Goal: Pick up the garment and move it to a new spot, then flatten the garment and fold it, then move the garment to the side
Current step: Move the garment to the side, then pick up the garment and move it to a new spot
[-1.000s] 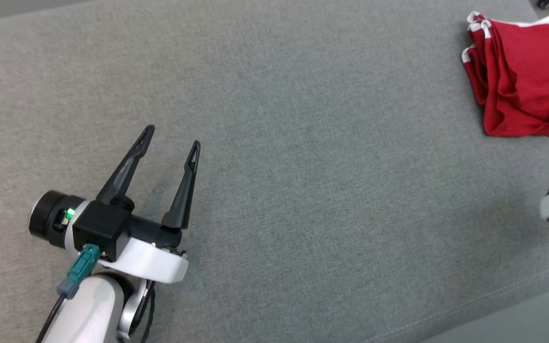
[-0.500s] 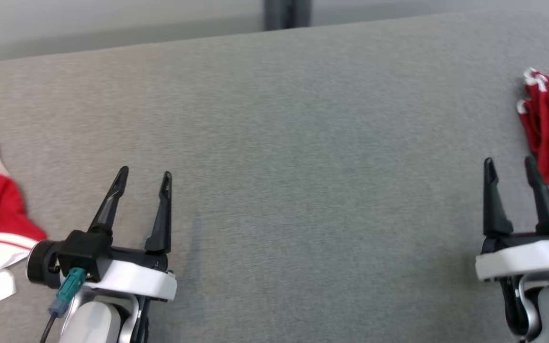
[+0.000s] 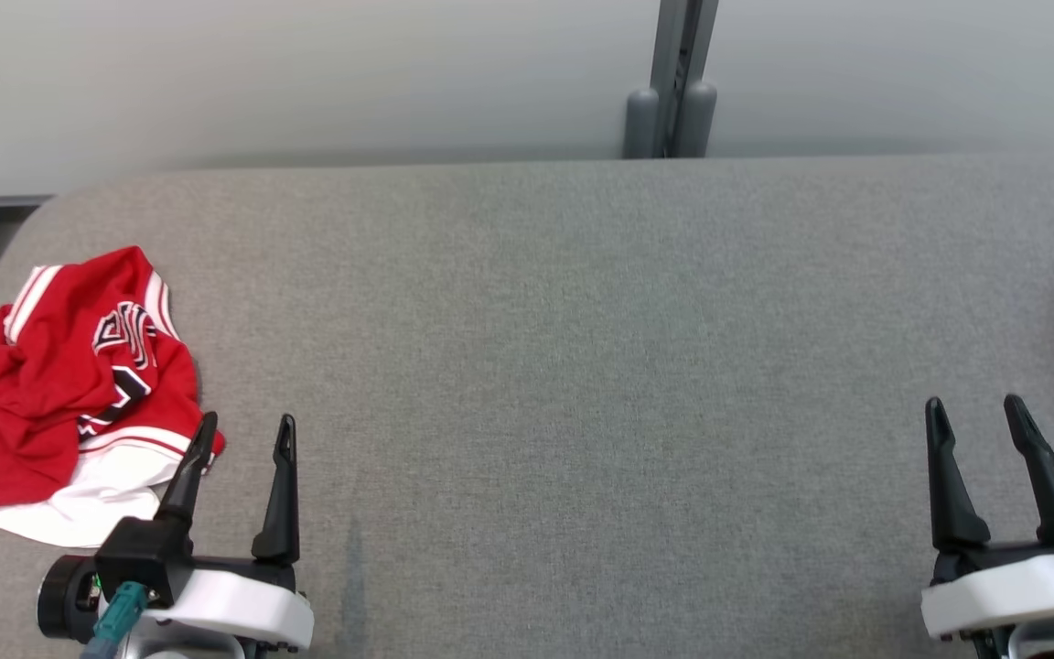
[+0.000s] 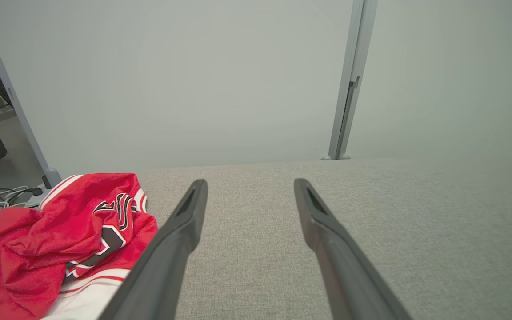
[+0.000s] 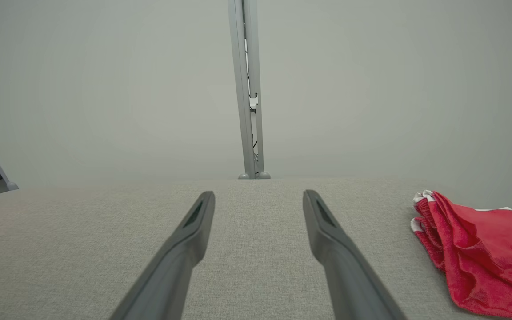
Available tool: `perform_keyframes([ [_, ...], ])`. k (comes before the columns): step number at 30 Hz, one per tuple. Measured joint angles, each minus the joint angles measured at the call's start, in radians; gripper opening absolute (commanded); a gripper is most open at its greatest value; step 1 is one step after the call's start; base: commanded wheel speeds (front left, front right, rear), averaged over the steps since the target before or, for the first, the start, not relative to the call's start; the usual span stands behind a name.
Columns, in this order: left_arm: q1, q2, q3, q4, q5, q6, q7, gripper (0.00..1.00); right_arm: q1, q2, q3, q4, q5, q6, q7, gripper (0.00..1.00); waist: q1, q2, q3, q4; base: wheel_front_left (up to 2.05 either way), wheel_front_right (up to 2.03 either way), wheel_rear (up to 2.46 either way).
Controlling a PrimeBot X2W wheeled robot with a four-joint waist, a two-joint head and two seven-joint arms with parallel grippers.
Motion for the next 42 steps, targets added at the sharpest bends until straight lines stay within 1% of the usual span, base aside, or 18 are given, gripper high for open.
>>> perform_keyframes([
  [13, 0.094, 0.001, -0.022, 0.002, -0.01, 0.001, 0.013, 1.0, 0.143, 0.004, -0.003, -0.081, 0.001, 0.0, 0.075, 1.0, 0.0, 0.0, -0.109, 0.015, 0.0, 0.0, 0.0],
  [19, 0.11, 0.008, -0.025, -0.003, -0.018, 0.005, 0.023, 1.0, 0.172, 0.004, -0.013, -0.115, 0.014, 0.0, 0.104, 1.0, 0.0, 0.0, -0.137, 0.023, 0.0, 0.0, 0.0],
  [35, 0.114, 0.019, -0.035, -0.003, -0.029, 0.013, 0.023, 1.0, 0.187, 0.004, -0.023, -0.132, 0.022, 0.0, 0.108, 1.0, 0.0, 0.0, -0.133, 0.023, 0.0, 0.0, 0.0],
  [40, 0.111, 0.016, -0.039, -0.004, -0.035, 0.015, 0.023, 1.0, 0.188, 0.004, -0.029, -0.14, 0.02, 0.0, 0.109, 1.0, 0.0, 0.0, -0.13, 0.039, 0.0, 0.0, 0.0],
  [42, 0.106, 0.013, -0.032, -0.003, -0.037, 0.022, 0.023, 1.0, 0.188, 0.004, -0.028, -0.148, 0.019, 0.0, 0.114, 1.0, 0.0, 0.0, -0.129, 0.054, 0.0, 0.0, 0.0],
])
